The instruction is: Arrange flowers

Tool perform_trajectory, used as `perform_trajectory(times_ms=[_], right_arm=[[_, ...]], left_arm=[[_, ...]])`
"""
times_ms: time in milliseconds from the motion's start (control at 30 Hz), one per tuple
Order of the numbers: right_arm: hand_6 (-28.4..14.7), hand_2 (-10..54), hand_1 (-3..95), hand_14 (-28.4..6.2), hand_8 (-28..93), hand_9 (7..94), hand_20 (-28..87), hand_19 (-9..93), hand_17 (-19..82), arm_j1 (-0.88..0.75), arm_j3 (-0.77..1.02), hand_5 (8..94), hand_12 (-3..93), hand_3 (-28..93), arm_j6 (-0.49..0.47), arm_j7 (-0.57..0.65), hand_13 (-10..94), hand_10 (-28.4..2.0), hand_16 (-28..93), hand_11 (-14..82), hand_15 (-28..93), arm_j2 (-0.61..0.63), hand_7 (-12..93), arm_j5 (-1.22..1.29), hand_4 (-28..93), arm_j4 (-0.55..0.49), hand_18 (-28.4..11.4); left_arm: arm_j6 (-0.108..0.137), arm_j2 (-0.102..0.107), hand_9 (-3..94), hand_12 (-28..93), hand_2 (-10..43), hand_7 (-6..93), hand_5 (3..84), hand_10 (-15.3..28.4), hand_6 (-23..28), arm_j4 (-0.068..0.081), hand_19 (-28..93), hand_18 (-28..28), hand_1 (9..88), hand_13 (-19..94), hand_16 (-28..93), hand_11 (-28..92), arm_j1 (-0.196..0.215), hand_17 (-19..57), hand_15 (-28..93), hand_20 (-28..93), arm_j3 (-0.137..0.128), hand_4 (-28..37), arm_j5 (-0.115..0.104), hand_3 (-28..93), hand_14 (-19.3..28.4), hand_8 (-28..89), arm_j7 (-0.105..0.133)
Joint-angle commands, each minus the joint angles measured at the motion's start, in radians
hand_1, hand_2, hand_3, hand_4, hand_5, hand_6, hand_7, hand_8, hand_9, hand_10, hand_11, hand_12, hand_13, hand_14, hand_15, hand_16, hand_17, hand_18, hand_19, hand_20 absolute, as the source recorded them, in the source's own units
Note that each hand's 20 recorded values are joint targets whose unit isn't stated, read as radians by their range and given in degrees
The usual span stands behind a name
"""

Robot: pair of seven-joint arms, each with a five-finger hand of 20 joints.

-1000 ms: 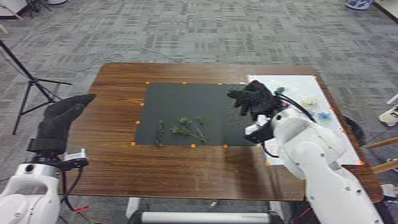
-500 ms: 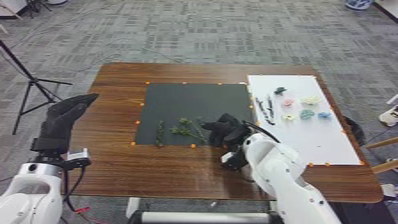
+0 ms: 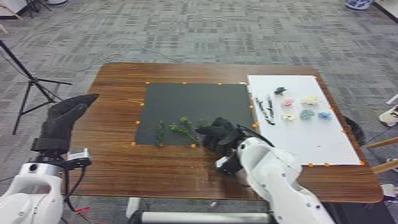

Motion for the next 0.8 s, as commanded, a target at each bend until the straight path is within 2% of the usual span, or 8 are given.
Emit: perform_trajectory(times_ms=[33,400,800], right_arm=[[-5.9,9.4,20.1,-4.3,-3,88.5,59,93,68,-0.023,-0.032,75.7,23.4,54,-0.022,0.002,94,-16.5,34,21.2,55,-0.02,22,0.007,-11,0.007,-14.1],[-5.8,9.5,20.1,-4.5,-3,88.6,58,93,68,-0.003,-0.041,75.8,23.5,54,-0.016,-0.002,94,-16.4,34,21.2,55,-0.04,22,0.023,-11,0.018,-14.4],[-5.7,9.5,19.7,-4.5,-3,88.7,58,93,68,0.009,-0.016,75.8,23.6,54,-0.023,0.003,94,-16.4,35,21.6,55,-0.013,22,0.021,-11,0.02,-14.6]], left_arm=[[-0.011,-0.008,38.1,13,-9.5,18.5,46.5,10.9,2.1,0.002,0,9.7,24.1,28,3,15,-0.001,-0.6,7,14,0.002,-26.5,-0.005,67,12.8,-8,-0.002],[-0.009,-0.008,38.1,13,-9.5,18.4,46.5,10.9,2.1,0.006,0,9.7,24.2,28,3,15,-0.012,-0.6,7,14,0.014,-26.6,-0.005,67,12.8,-8,-0.002],[-0.011,-0.009,38.0,13,-9.5,18.4,46.4,10.9,2.2,0.005,0,9.7,24.1,29,3,15,-0.014,-0.7,7,14,0.012,-26.5,-0.002,67,12.8,-8,-0.003]])
